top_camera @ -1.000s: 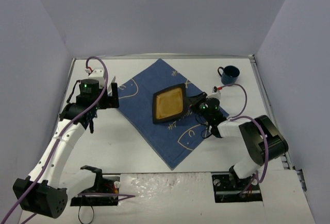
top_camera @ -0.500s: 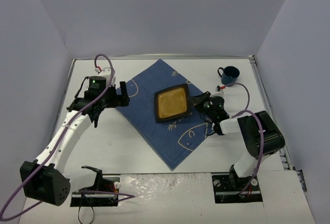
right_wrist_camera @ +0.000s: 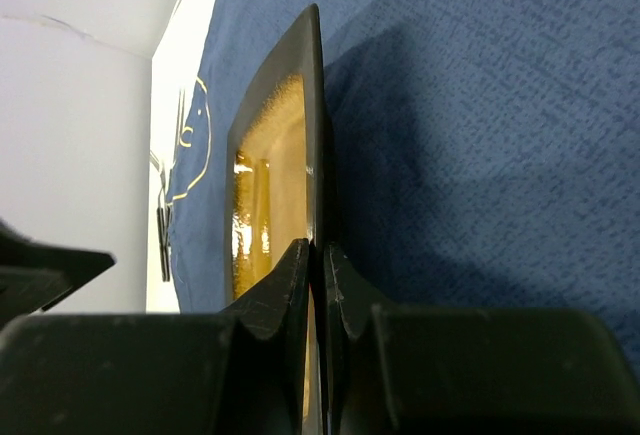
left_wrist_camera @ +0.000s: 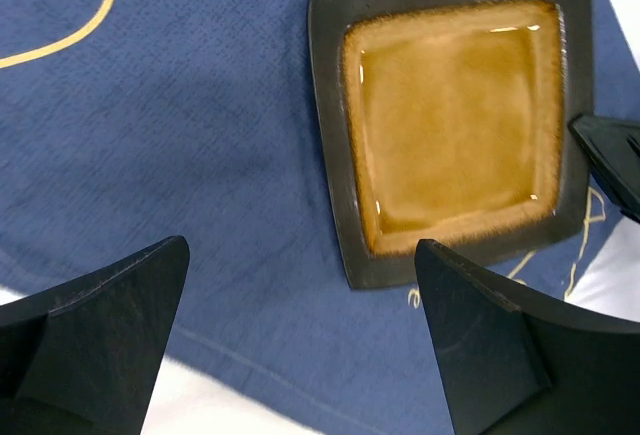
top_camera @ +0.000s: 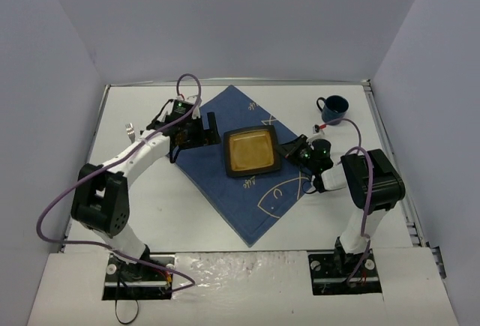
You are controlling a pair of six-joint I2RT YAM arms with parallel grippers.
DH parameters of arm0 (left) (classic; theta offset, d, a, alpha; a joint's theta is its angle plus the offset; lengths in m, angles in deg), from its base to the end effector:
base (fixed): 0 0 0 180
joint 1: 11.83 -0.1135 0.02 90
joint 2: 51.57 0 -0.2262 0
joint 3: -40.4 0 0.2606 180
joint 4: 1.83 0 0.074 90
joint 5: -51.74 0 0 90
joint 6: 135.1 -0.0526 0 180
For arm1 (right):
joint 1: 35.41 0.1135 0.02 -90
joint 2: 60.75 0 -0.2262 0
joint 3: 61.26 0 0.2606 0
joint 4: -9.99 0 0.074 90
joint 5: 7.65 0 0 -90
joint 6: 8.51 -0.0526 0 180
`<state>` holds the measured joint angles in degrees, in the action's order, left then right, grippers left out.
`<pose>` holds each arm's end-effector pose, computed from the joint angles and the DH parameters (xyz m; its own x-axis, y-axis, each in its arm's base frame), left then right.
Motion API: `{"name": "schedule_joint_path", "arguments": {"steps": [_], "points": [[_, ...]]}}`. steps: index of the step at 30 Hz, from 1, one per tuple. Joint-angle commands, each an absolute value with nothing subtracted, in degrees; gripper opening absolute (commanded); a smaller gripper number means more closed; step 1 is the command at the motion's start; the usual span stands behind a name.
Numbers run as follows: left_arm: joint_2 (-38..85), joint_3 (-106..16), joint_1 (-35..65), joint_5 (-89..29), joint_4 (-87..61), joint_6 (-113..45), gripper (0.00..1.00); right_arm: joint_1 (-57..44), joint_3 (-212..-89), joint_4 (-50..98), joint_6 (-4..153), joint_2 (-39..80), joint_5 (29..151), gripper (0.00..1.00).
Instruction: Set the dinner table for one person
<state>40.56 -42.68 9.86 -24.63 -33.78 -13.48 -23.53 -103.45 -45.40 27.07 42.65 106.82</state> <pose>0.3487 -0.1520 0.2165 -0.7941 -0.2325 -0.5616 0.1270 0.8401 -0.5273 0.3079 0.0870 0.0928 -0.5381 0.6433 -0.5447 -0.2629 0.4859 0.8336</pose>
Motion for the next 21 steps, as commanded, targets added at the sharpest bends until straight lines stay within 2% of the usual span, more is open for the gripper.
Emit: {"name": "schedule_joint_path", "arguments": {"steps": [1,17,21], "points": [[45.41,-47.69,10.47,-22.27,-28.59,-10.36,0.89,-24.47,-105.64,-49.37,31.7,44.26,111.06,0.0],[59.35,-56.4,15.21,-21.52,-28.85,-8.45,0.6,-25.65,-107.16,-44.58,36.61,46.39,112.8,0.0],[61.18,-58.42,16.29,-24.19,-32.35,-8.71,0.56,-25.65,-107.44,-44.29,36.75,46.48,112.93,0.0]]}}
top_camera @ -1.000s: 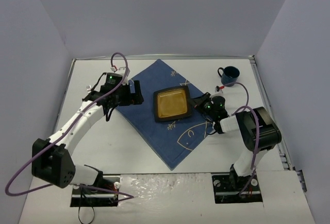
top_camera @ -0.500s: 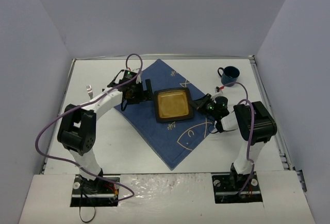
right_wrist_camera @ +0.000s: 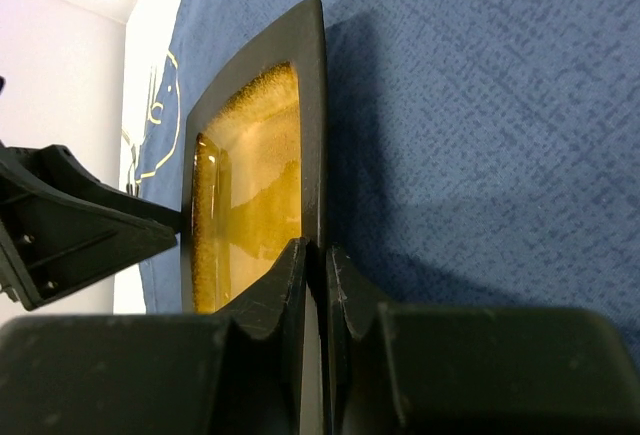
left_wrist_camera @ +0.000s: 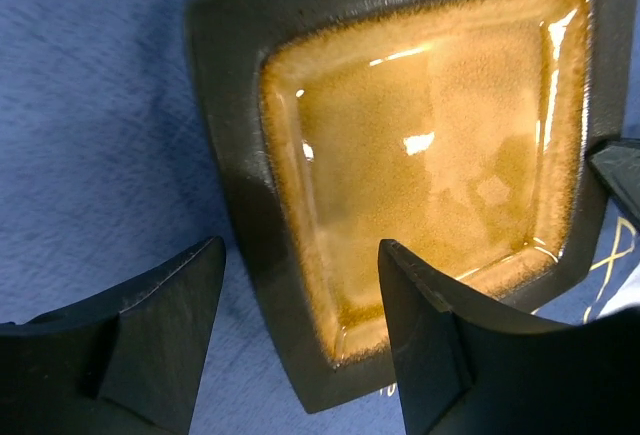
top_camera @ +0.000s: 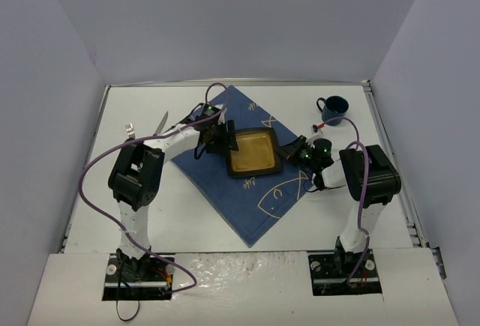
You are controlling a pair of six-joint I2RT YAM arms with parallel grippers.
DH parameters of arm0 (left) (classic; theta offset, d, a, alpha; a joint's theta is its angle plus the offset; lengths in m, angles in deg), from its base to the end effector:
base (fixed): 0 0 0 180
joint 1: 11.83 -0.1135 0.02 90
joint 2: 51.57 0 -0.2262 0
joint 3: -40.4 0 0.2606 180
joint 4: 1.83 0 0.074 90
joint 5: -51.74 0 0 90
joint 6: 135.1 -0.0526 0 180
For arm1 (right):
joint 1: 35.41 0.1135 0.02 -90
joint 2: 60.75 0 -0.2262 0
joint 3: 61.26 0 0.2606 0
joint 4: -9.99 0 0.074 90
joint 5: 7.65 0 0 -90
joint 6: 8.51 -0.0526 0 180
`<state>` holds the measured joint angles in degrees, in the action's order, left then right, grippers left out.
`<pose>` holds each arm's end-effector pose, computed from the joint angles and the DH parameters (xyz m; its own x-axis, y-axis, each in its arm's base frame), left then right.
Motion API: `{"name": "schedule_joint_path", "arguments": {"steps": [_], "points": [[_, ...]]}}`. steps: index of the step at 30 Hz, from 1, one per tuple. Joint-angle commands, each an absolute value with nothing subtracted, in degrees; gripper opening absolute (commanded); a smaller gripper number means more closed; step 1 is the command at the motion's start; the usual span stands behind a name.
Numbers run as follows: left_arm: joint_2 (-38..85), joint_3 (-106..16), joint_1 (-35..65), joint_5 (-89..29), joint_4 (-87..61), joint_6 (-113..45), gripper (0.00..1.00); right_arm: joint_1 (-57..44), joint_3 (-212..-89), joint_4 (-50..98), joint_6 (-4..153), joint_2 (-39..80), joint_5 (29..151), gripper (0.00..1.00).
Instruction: Set the dinner table for one person
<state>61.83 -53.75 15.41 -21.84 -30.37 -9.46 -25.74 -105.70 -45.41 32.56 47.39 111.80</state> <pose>0.3839 -0.2144 0.1430 -0.8894 -0.1708 -0.4240 0.1103 0.8200 -0.5616 0.3155 0.0800 0.0775 -0.5653 0.5696 -0.5966 -0.3039 0.5286 0.7926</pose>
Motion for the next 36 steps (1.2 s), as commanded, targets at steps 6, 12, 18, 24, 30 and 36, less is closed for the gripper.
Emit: {"name": "schedule_joint_path", "arguments": {"steps": [6,12,18,24,30,36], "points": [[62.07,-58.6,17.1,-23.66,-31.93,-8.01,0.46,-25.66,-108.08,-42.29,37.94,45.91,112.84,0.0],[60.67,-57.56,17.43,-22.62,-30.27,-7.48,0.22,-25.65,-109.81,-36.3,41.06,43.32,112.49,0.0],[56.76,-56.48,17.52,-22.89,-28.32,-6.58,0.0,-25.55,-114.17,-25.56,47.01,38.36,110.97,0.0],[50.29,-51.07,17.63,-23.96,-24.99,-2.23,0.0,-24.22,-122.65,-11.89,54.62,35.66,108.42,0.0],[43.96,-43.62,18.01,-28.08,-20.19,1.78,0.0,-22.87,-134.16,-2.1,61.7,41.1,110.25,0.0],[41.54,-37.81,18.52,-31.59,-15.36,4.9,0.0,-20.19,-144.82,3.68,67.8,46.92,110.96,0.0]]}}
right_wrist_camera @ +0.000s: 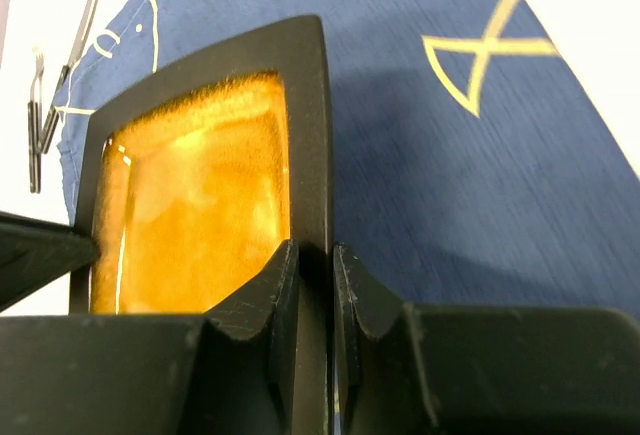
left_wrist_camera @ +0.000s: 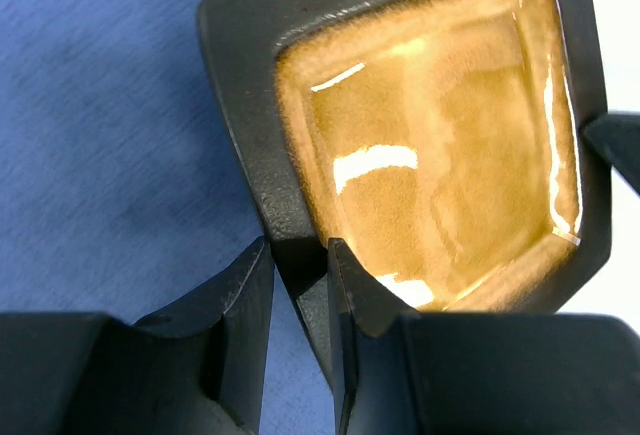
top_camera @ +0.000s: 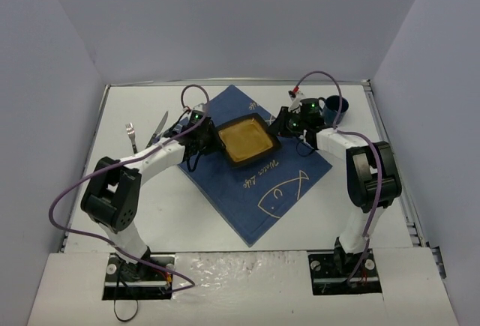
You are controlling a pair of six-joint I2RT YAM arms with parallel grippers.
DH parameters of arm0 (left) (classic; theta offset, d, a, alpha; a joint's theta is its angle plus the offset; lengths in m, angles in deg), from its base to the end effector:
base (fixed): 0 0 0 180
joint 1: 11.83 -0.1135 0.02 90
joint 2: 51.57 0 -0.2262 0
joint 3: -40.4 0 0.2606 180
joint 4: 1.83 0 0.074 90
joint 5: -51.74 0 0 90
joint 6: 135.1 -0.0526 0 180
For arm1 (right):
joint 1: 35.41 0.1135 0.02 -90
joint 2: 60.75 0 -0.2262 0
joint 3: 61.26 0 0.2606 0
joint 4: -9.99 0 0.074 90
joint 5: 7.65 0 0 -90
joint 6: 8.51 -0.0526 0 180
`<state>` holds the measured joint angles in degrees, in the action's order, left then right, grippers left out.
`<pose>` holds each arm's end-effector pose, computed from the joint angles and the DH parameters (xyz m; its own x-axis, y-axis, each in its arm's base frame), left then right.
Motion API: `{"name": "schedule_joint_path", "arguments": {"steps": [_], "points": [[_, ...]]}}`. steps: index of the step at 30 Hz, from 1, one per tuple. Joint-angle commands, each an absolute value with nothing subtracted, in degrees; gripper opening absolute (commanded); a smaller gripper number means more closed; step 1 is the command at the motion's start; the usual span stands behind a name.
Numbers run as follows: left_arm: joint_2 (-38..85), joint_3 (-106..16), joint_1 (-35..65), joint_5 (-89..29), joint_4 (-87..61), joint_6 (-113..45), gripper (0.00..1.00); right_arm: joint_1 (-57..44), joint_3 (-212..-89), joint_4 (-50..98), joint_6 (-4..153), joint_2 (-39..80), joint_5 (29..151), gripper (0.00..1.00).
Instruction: Set the dinner table for one person
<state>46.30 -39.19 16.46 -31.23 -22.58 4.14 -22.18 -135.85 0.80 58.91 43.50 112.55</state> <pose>0.3461 -0.1936 0.1764 -0.7817 -0.4330 -0.4488 -0.0583 0.7672 -0.6387 0.3970 0.1205 0.1620 -0.5664 0.2077 -0.7975 -0.4755 0.7080 0.5222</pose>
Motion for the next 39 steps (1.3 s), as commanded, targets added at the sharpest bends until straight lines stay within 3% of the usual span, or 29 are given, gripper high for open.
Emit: {"name": "schedule_joint_path", "arguments": {"steps": [1,9,23,29,39], "points": [[41.57,-37.24,18.64,-31.85,-14.06,5.05,0.0,-19.85,-146.06,4.32,68.55,47.75,110.82,0.0],[43.8,-34.94,19.51,-32.43,-8.67,3.09,0.0,-18.06,-150.91,5.36,73.96,53.42,110.62,0.0],[46.26,-34.09,19.46,-33.59,-9.33,0.85,0.0,-17.3,-146.82,-0.61,75.42,53.37,110.47,0.0],[46.08,-33.16,19.54,-34.04,-9.62,2.48,0.0,-17.55,-145.46,1.43,76.05,49.13,105.45,0.26],[45.02,-30.79,19.5,-34.09,-8.69,5.22,0.0,-19.87,-139.51,-0.49,71.55,45.55,101.51,0.39]]}}
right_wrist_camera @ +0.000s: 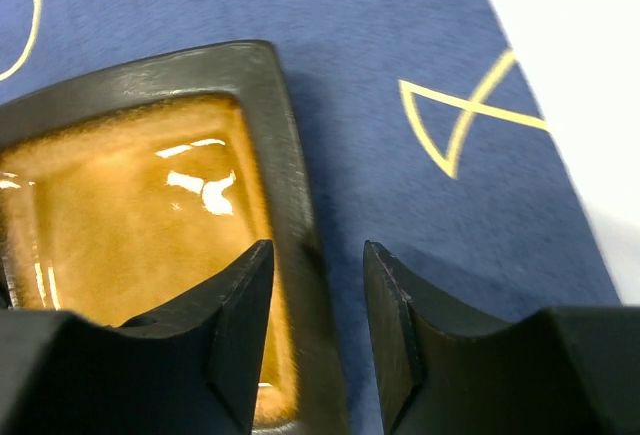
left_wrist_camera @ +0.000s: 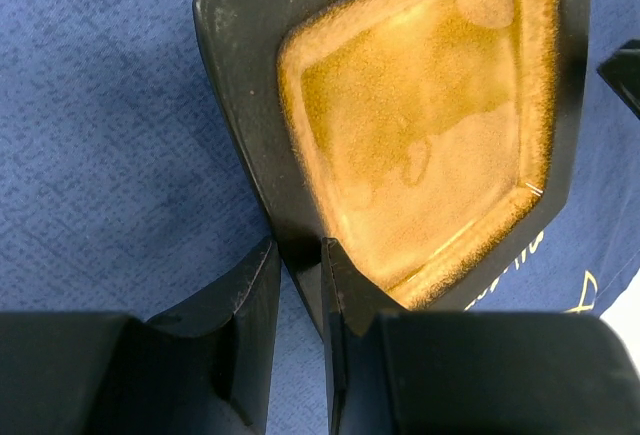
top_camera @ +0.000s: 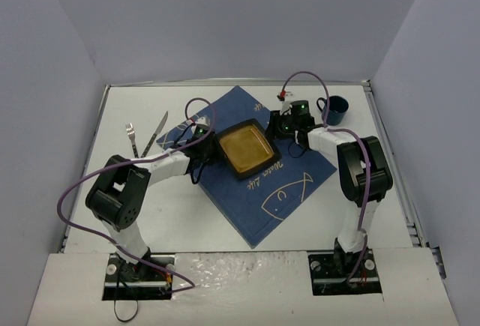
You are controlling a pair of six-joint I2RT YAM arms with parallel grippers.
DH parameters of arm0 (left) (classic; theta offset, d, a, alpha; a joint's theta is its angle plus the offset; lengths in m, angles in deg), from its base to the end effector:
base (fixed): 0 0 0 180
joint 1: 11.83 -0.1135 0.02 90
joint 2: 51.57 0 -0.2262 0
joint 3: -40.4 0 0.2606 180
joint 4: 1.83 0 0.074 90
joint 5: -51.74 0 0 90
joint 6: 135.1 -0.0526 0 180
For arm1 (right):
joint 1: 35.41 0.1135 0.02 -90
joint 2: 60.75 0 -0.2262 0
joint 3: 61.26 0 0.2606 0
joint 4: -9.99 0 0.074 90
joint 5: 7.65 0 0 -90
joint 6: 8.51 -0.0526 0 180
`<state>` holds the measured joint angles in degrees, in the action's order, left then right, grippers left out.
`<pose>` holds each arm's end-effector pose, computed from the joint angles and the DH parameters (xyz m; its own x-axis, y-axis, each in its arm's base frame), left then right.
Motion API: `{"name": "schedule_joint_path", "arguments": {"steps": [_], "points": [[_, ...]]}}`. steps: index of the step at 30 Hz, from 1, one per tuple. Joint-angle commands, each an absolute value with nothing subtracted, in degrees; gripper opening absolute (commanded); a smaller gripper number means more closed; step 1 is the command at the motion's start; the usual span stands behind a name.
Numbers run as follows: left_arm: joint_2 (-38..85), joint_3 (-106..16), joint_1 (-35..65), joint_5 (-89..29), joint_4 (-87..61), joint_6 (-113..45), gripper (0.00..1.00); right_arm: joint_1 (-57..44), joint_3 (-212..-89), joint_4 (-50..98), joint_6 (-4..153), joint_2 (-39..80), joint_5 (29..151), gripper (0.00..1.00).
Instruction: Set the dinner table for one person
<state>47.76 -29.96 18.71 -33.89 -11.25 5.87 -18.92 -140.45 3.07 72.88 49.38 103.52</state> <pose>0.3285 -0.1985 0.1320 -0.7704 -0.4448 -0.4568 -0.0640 0.7668 -0.6387 0.4105 0.1413 0.1418 -0.4729 0.0056 -0.8811 -0.5160 0.8088 0.2821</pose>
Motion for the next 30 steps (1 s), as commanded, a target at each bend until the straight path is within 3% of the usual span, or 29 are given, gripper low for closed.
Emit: {"name": "schedule_joint_path", "arguments": {"steps": [1,5,30], "points": [[44.95,-30.68,19.51,-34.05,-8.73,5.36,0.0,-20.13,-139.04,-0.78,71.23,45.48,101.8,0.42],[44.09,-29.58,19.48,-33.78,-8.24,6.34,0.0,-21.11,-137.54,-1.31,70.4,45.13,102.01,0.49],[42.13,-24.61,19.54,-34.13,-6.8,11.22,0.04,-23.11,-133.72,-4.74,67.52,45.95,101.68,0.5]]}}
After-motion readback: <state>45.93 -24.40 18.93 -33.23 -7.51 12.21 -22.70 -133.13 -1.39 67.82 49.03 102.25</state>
